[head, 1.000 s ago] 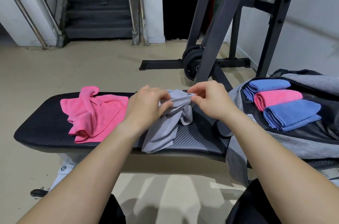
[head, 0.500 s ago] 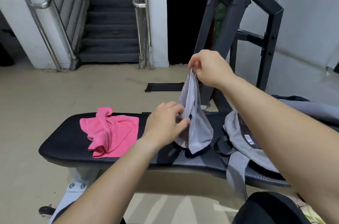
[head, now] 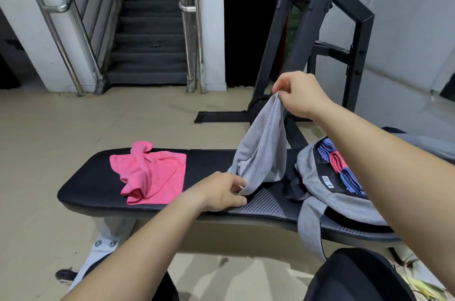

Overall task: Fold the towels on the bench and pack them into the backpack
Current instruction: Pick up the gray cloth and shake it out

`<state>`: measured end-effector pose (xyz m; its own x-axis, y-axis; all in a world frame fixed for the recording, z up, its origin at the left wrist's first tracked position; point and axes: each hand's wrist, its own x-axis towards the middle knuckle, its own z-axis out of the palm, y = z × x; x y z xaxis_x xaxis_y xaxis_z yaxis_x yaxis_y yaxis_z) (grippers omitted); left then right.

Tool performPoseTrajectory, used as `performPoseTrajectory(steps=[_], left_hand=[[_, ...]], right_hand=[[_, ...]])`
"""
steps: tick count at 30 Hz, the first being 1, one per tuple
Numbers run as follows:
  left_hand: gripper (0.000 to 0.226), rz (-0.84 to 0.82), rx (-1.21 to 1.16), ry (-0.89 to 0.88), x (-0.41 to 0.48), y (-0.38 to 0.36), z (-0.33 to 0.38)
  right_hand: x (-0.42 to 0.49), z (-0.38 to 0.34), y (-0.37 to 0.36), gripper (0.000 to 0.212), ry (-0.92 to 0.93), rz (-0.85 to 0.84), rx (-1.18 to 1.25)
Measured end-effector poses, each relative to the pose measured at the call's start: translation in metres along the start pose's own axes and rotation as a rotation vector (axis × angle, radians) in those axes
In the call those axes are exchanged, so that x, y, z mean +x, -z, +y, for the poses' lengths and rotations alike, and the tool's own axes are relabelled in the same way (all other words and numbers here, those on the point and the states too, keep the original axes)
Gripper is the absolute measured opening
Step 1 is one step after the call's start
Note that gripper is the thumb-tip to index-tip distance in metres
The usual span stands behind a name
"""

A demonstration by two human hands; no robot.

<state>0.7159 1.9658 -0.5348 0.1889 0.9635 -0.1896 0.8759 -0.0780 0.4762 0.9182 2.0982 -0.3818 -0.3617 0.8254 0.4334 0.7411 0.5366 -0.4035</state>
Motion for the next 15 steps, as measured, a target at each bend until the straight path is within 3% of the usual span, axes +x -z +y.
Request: performPoseTrajectory(steps=[6, 12, 15], left_hand=[[0.019, 0.393, -0.102, 0.067, 0.012, 0.014, -0.009], [0.027, 0.240, -0.121, 0.112, 0.038, -0.015, 0.001], [0.016, 0.204, -0.087, 0.119, 0.049, -0.028, 0.008]], right_hand=[[-0.017, 0.017, -0.006, 0.024, 0.028, -0.103, 0.025], [-0.024, 0.030, -0.011, 0.018, 0.056, -0.111, 0.050], [-0.024, 0.037, -0.008, 0.018, 0.048, -0.093, 0.045]])
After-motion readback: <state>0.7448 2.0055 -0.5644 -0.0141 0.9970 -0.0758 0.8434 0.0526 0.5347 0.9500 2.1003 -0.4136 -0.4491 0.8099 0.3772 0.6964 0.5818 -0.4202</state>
